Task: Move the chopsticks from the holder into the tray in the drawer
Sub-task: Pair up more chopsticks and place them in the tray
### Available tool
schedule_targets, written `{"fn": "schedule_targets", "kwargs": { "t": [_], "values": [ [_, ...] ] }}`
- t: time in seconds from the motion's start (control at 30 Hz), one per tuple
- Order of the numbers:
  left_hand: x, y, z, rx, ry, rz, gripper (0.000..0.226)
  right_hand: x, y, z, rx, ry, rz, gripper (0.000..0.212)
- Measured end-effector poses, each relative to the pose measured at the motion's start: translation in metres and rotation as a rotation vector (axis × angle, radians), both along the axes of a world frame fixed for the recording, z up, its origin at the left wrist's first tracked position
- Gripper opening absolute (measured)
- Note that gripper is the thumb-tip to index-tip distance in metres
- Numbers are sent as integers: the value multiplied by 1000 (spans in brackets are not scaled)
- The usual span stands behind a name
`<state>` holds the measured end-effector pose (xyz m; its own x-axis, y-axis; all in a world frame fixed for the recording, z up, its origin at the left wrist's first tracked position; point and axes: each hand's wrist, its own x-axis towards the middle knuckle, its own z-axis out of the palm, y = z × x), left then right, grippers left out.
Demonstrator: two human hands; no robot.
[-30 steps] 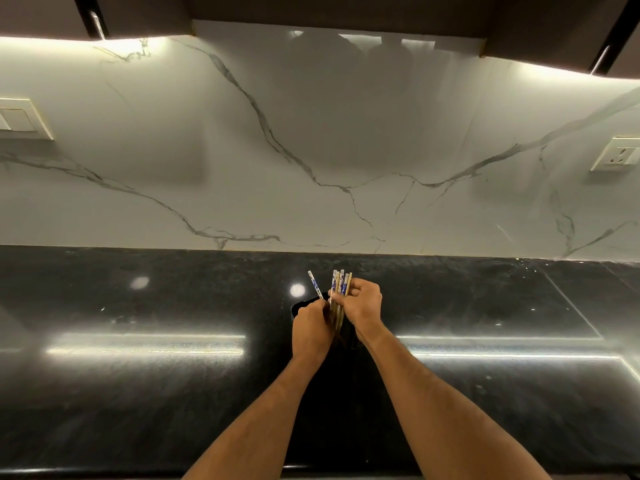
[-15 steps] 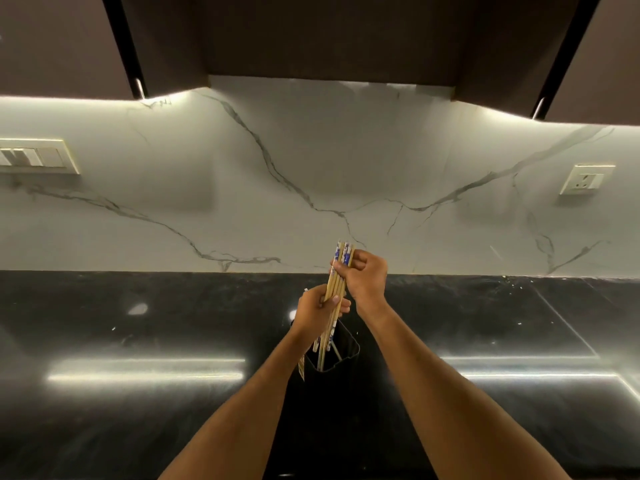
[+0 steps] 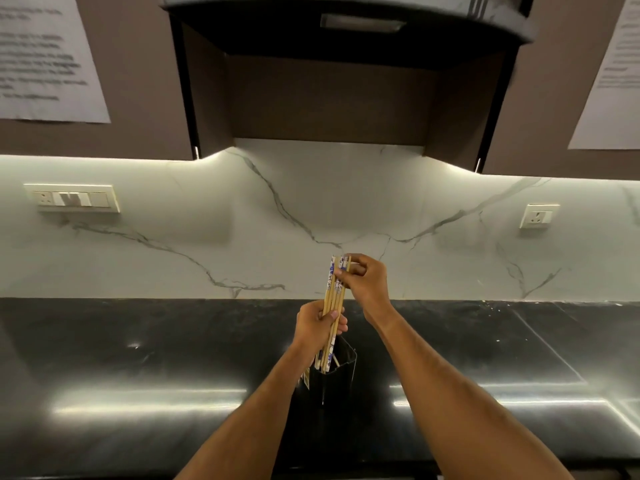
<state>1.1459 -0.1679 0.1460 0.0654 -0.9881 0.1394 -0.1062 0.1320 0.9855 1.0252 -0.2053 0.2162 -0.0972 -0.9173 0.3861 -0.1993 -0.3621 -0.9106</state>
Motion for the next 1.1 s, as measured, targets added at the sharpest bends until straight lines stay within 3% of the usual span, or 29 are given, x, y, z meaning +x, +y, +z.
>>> {"fn": "schedule_targets", "kwargs": {
  "t": [0.17, 0.3, 0.63, 0.8, 1.1],
  "values": [
    [7, 32, 7, 15, -8, -8, 19, 3, 29, 12, 13, 15, 22, 39],
    [12, 54, 6, 34, -32, -4, 19, 5, 52, 16, -106, 83, -39, 46],
    [15, 78, 0, 42, -85, 23, 21, 10, 81, 12, -179, 210, -245, 28],
    [11, 71, 2, 72, -88, 55, 24, 10, 74, 11, -217, 327, -247, 16],
    [-6, 60, -3, 47, -146, 114, 26, -1, 59, 16, -139, 468, -185, 25]
  ]
}}
